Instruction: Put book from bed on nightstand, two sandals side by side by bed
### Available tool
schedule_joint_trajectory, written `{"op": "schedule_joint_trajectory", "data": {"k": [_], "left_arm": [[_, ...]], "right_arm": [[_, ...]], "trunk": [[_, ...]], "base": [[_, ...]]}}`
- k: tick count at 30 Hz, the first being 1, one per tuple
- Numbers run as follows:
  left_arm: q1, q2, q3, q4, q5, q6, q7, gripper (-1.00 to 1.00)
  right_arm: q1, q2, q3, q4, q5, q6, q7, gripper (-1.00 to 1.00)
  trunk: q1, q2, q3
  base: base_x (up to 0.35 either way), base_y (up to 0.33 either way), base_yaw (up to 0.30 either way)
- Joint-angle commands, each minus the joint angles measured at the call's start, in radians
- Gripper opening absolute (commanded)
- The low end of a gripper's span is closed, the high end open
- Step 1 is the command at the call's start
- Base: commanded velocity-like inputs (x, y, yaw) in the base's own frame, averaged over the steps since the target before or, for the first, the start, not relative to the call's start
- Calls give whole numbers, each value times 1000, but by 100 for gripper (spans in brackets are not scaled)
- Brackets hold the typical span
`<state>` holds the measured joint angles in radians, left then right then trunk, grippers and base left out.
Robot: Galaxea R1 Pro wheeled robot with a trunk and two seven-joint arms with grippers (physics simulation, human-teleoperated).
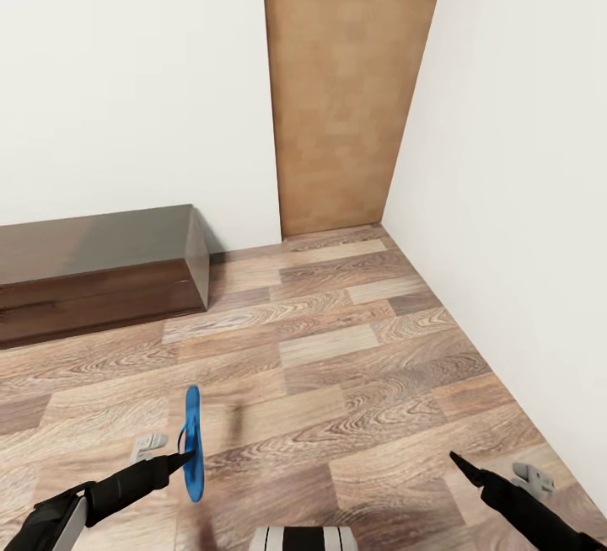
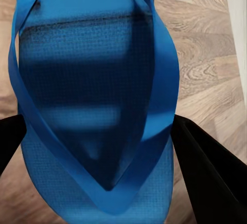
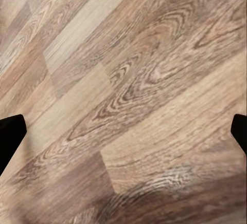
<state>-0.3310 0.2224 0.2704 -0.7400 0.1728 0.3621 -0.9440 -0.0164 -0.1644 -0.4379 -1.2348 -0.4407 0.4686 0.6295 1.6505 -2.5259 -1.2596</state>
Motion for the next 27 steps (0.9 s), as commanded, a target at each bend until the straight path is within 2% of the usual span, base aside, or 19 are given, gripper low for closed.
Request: {"op": "schedule_joint_trajectory", "data": {"k": [1, 8, 11, 14, 17, 20, 26, 27], "left_arm": [[0, 0, 0, 0, 5, 9, -2, -100], [0, 0, 0, 1, 5, 9, -2, -100], [0, 0, 0, 1, 6, 9, -2, -100], [0, 0, 0, 2, 6, 9, -2, -100], [1, 0, -1, 11, 7, 9, -2, -100], [1, 0, 0, 44, 5, 5, -2, -100], [1, 1, -1, 119, 3, -87, -2, -100], [1, 0, -1, 121, 2, -92, -2, -100]], "right_arm": [[0, 0, -1, -1, -7, -1, 1, 100], [0, 0, -1, 21, -9, -15, 3, 100], [0, 0, -1, 116, -9, -11, 4, 100], [1, -2, -1, 277, -8, -11, 4, 100], [1, -3, 0, 365, -7, -13, 4, 100], [1, -2, 2, 399, 8, -16, 3, 100], [1, -1, 2, 419, 171, -22, 3, 100], [1, -1, 2, 421, 182, -23, 3, 100]], "trunk": [[-1, 0, 3], [-4, 2, 30], [-5, 2, 42], [-6, 3, 54], [-8, 4, 65], [-9, 4, 77], [-12, 6, 100], [-12, 6, 104]], "base": [[0, 0, 0], [0, 0, 0], [0, 0, 0], [0, 0, 0], [0, 0, 0], [0, 0, 0], [0, 0, 0], [0, 0, 0]]}}
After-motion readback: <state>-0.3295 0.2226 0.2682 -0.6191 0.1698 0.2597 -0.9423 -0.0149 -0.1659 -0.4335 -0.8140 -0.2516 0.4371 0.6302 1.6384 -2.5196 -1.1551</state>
